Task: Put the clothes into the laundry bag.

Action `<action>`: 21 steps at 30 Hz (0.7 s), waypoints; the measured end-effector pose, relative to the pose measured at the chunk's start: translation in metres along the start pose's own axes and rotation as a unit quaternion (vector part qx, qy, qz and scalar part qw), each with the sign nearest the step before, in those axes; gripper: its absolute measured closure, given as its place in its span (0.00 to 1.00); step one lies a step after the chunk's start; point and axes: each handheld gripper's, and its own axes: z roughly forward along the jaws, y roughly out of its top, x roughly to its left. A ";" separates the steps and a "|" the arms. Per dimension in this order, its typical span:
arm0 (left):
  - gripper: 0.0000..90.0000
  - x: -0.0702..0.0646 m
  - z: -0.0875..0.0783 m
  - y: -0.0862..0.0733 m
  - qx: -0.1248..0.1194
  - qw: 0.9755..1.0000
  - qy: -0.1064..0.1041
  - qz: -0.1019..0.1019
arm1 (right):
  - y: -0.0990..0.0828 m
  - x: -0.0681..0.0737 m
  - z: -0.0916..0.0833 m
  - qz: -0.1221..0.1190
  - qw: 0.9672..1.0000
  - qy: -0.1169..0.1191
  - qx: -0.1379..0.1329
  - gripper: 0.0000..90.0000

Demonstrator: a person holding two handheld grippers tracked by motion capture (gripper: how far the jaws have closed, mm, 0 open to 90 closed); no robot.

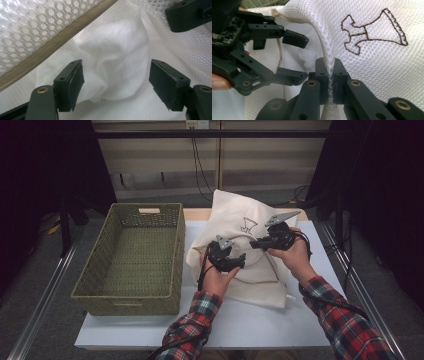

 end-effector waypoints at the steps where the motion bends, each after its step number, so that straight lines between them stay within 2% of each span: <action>1: 0.29 0.000 -0.001 -0.001 -0.001 1.000 -0.005 0.001 | -0.001 0.000 0.000 0.001 1.000 0.003 0.001 0.95; 5: 0.25 -0.001 -0.008 -0.002 -0.009 1.000 -0.012 -0.001 | -0.005 0.003 -0.001 -0.005 1.000 0.004 0.003 0.95; 9: 0.23 -0.002 -0.014 -0.006 -0.006 1.000 -0.012 0.007 | -0.010 0.005 0.001 -0.015 1.000 0.004 0.009 0.95; 14: 0.20 -0.002 -0.019 -0.011 -0.009 1.000 -0.014 0.001 | -0.016 0.010 0.002 -0.020 1.000 0.007 0.009 0.95; 15: 0.20 -0.002 -0.021 -0.012 -0.003 1.000 -0.011 0.007 | -0.017 0.011 0.003 -0.023 1.000 0.008 0.009 0.95; 16: 0.20 -0.003 -0.021 -0.013 -0.009 1.000 -0.014 0.003 | -0.018 0.012 0.003 -0.023 1.000 0.008 0.013 0.95; 19: 0.18 -0.002 -0.025 -0.017 -0.006 1.000 -0.013 0.013 | -0.021 0.015 0.006 -0.028 0.999 0.012 0.013 0.95; 21: 0.18 -0.002 -0.026 -0.019 -0.004 1.000 -0.014 0.013 | -0.022 0.018 0.008 -0.035 0.999 0.008 0.015 0.95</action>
